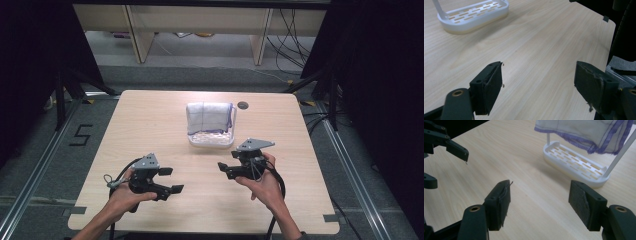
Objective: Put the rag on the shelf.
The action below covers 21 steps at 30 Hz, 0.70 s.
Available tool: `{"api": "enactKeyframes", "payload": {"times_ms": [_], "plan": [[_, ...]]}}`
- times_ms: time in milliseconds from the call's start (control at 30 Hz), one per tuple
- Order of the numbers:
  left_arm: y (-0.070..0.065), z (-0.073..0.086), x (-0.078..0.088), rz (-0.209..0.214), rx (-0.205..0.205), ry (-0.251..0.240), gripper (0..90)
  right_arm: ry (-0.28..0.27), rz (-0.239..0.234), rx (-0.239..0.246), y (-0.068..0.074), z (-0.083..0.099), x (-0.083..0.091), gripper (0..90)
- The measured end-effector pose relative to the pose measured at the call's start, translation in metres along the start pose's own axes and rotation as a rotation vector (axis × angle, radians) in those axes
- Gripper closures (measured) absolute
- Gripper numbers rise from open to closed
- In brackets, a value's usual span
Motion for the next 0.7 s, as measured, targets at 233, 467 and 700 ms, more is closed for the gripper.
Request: {"api": "enactKeyframes", "payload": {"times_ms": [233,467,700], "plan": [[0.001,0.016,0.003,-0.005,0.017,-0.009,21.9,-0.002,-0.006,0.003,0.001,0.014,-0.002,34.8],[0.000,0.028,0.001,-0.008,0.001,0.022,21.7,0.013,-0.022,-0.012,0.007,0.023,-0.004,34.7],[-0.003,0.040,-0.001,-0.029,-0.020,0.042,21.6,0.022,-0.019,0.004,0.013,0.033,-0.003,33.9]]}}
Point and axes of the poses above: each handheld gripper's, and its own axes: x roughly backward along the jaws, z roughly out of its underside, y roughly to its left, the point moved 6 cm from there along -x, roughly forward along the jaws, and after that the axes turned 12 degrees about y, right-handed, at the moved point
